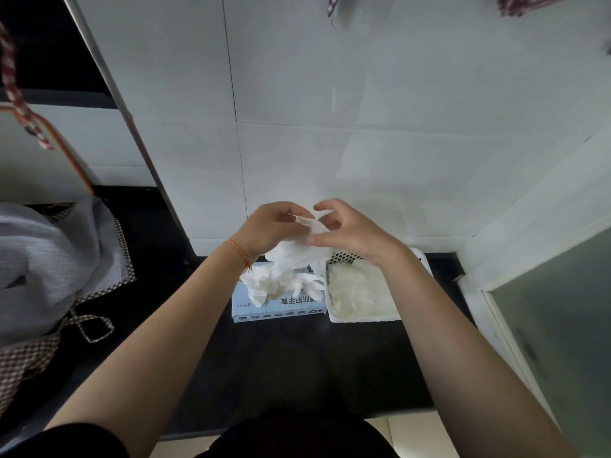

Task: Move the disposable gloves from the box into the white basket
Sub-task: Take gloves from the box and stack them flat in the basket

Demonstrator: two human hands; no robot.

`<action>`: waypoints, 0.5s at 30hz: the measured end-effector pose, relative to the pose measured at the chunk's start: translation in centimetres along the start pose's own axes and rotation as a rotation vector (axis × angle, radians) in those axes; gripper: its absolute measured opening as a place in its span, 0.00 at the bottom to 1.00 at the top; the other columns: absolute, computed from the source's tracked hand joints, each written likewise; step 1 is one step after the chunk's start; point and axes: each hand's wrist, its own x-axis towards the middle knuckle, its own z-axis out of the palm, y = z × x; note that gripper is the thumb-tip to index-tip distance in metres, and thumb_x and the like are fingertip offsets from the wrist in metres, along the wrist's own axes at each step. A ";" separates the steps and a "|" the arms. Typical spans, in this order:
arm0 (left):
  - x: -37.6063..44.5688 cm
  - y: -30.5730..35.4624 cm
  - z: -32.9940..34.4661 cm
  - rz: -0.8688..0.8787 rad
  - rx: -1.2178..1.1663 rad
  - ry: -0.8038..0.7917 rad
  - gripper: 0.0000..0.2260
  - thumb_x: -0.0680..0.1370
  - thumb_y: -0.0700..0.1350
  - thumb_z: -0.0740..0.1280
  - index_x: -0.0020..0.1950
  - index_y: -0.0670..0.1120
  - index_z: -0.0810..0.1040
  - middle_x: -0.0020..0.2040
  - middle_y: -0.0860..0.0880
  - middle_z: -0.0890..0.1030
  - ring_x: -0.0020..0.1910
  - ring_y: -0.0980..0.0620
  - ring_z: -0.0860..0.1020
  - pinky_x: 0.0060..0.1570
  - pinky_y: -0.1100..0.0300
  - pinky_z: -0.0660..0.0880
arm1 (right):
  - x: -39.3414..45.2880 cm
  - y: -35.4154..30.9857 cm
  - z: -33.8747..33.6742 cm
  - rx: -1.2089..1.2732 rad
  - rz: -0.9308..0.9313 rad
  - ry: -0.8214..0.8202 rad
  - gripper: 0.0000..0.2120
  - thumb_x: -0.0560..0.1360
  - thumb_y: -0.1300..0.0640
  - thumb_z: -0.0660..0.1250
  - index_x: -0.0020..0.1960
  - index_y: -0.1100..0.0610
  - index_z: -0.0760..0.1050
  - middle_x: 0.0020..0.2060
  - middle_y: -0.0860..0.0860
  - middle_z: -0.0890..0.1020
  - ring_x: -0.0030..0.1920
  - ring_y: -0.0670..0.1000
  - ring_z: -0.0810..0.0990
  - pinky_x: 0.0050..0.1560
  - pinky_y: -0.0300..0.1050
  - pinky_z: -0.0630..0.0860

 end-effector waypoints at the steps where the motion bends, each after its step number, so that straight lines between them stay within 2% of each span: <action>1: 0.1 0.3 0.5 0.010 0.033 -0.008 0.07 0.75 0.36 0.71 0.52 0.43 0.82 0.41 0.42 0.82 0.39 0.51 0.77 0.45 0.60 0.73 | -0.1 -0.3 -0.2 -0.034 -0.026 0.012 0.26 0.68 0.52 0.77 0.64 0.47 0.72 0.50 0.49 0.79 0.49 0.47 0.79 0.50 0.44 0.76; 3: 0.5 0.7 1.3 0.027 0.075 0.013 0.06 0.75 0.39 0.72 0.51 0.43 0.80 0.37 0.41 0.82 0.37 0.49 0.75 0.43 0.57 0.69 | -0.1 -0.5 -0.5 -0.099 -0.060 0.035 0.17 0.70 0.55 0.76 0.57 0.51 0.77 0.39 0.49 0.77 0.36 0.48 0.75 0.39 0.43 0.71; 4: 0.7 0.8 1.7 0.027 0.075 0.031 0.06 0.75 0.41 0.72 0.50 0.44 0.79 0.38 0.40 0.83 0.37 0.48 0.75 0.43 0.56 0.69 | -0.1 -0.4 -0.9 -0.120 -0.071 0.052 0.12 0.71 0.56 0.74 0.53 0.52 0.78 0.33 0.49 0.74 0.31 0.47 0.71 0.34 0.42 0.68; 7: 1.2 0.2 2.0 -0.024 0.068 0.036 0.10 0.74 0.46 0.75 0.50 0.46 0.76 0.42 0.45 0.86 0.39 0.48 0.80 0.42 0.57 0.71 | -0.2 0.1 -1.7 -0.138 -0.077 0.131 0.03 0.75 0.55 0.71 0.46 0.53 0.79 0.28 0.48 0.71 0.25 0.45 0.66 0.29 0.40 0.64; 10: 1.8 -1.5 2.5 -0.092 0.197 -0.048 0.07 0.73 0.43 0.75 0.47 0.45 0.80 0.40 0.50 0.83 0.37 0.54 0.78 0.41 0.56 0.74 | -0.8 0.6 -2.6 -0.086 -0.045 0.212 0.03 0.76 0.57 0.67 0.47 0.55 0.78 0.32 0.47 0.75 0.24 0.41 0.70 0.30 0.39 0.67; 12: 2.2 -2.9 3.4 -0.150 0.248 -0.095 0.06 0.74 0.45 0.75 0.45 0.43 0.82 0.38 0.51 0.81 0.36 0.55 0.76 0.41 0.56 0.75 | -1.0 1.3 -3.4 -0.091 -0.002 0.236 0.04 0.76 0.57 0.64 0.47 0.56 0.77 0.34 0.46 0.75 0.29 0.43 0.72 0.34 0.40 0.67; 15: 2.7 -4.6 5.3 -0.220 0.194 -0.118 0.06 0.75 0.45 0.74 0.43 0.43 0.82 0.38 0.51 0.80 0.35 0.59 0.76 0.41 0.66 0.74 | -1.3 3.1 -4.3 -0.033 0.064 0.268 0.03 0.74 0.58 0.63 0.44 0.55 0.75 0.33 0.46 0.73 0.33 0.47 0.70 0.34 0.41 0.67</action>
